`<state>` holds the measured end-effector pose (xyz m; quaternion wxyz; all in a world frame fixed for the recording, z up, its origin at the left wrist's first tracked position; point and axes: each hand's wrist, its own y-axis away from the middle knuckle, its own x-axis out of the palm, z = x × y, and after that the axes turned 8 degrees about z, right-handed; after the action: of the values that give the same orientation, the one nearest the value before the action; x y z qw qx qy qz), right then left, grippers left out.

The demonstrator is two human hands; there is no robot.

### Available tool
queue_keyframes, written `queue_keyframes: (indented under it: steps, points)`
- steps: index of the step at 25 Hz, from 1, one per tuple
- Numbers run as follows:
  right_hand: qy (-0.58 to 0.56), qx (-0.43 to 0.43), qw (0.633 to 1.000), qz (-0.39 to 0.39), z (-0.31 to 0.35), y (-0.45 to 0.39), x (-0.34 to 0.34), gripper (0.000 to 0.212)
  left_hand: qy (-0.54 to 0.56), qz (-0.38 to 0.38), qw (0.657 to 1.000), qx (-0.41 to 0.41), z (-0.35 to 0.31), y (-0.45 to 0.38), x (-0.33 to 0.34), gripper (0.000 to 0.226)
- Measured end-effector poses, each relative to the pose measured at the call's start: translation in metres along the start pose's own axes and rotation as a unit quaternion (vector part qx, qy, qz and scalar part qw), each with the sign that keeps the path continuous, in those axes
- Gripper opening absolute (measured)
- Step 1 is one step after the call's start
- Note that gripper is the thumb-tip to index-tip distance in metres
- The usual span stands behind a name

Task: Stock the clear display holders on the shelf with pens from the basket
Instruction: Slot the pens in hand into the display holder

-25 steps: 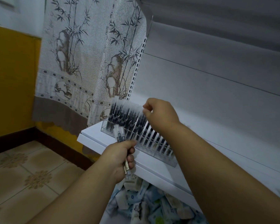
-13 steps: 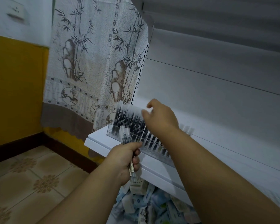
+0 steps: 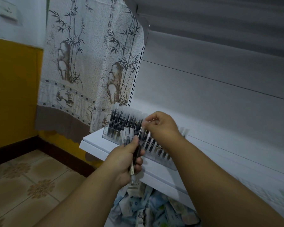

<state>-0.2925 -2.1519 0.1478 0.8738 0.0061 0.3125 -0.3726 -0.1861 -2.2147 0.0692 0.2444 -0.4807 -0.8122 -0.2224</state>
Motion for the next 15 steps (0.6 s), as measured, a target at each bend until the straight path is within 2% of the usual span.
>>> queue_keyframes:
  steps: [2, 5, 7, 13, 15]
  points:
    - [-0.033, -0.025, 0.993, -0.110, 0.001, -0.005, -0.014, 0.008, 0.002, -0.005, 1.000, -0.012, 0.001, -0.001, -0.003, 0.031]
    - [0.019, -0.094, 0.966, -0.239, 0.000, -0.006, -0.029, 0.007, 0.025, -0.019, 0.999, -0.029, 0.004, -0.004, -0.007, 0.028]
    - [0.054, -0.131, 0.958, -0.249, -0.007, -0.005, -0.025, 0.006, 0.037, -0.024, 0.999, -0.031, 0.004, -0.007, -0.008, 0.029]
    - [0.169, -0.161, 0.955, -0.184, -0.018, -0.017, -0.004, 0.007, 0.037, -0.031, 0.998, -0.038, 0.004, -0.011, -0.008, 0.030]
    - [0.166, -0.172, 0.951, -0.197, -0.017, -0.019, -0.003, 0.008, 0.040, -0.032, 0.998, -0.041, 0.003, -0.012, -0.009, 0.031]
